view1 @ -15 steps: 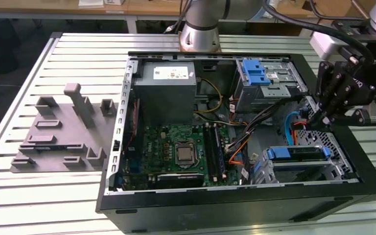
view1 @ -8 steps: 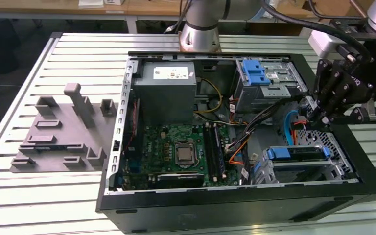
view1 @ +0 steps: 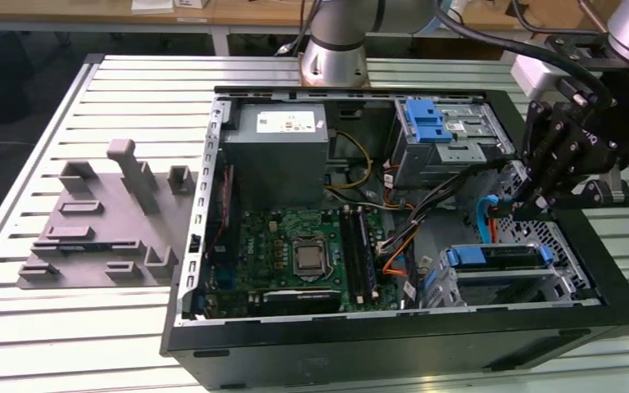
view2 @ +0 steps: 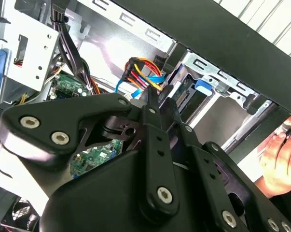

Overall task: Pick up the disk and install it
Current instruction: 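Insert the first disk wire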

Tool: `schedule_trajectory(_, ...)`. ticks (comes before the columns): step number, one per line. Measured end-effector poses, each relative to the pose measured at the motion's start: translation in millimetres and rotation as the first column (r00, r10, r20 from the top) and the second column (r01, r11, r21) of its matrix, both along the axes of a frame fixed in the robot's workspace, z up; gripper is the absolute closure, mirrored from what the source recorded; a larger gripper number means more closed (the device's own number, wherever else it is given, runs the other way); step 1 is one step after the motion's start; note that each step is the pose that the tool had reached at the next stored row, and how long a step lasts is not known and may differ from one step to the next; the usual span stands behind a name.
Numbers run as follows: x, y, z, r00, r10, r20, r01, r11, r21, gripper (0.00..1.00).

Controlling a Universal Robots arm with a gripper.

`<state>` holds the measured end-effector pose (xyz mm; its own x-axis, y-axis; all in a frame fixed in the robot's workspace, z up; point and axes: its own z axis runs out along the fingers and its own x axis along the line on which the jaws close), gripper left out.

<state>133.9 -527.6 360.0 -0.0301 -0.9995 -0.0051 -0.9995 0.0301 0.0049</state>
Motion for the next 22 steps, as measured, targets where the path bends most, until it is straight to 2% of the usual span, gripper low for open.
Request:
schedule_trajectory(4, -0.1, 0.0, -0.6, 1.0000, 0.000, 0.0018, 0.000, 0.9999, -0.0124, 0.75)
schedule_trajectory(7, -0.2, 0.0, -1.9, 1.0000, 0.000, 0.0027, 0.000, 0.9999, -0.0161, 0.75)
schedule_trajectory(16, -0.2, 0.0, -6.5, 1.0000, 0.000, 0.0047, 0.000, 0.9998, -0.0201, 0.75)
schedule_trajectory(17, -0.2, 0.0, -6.6, 1.0000, 0.000, 0.0047, 0.000, 0.9998, -0.0204, 0.76)
schedule_trajectory(18, -0.2, 0.0, -6.7, 1.0000, 0.000, 0.0047, 0.000, 0.9998, -0.0203, 0.83)
schedule_trajectory(22, 0.1, 0.0, -7.0, 1.0000, 0.000, 0.0047, 0.000, 0.9998, -0.0187, 0.84)
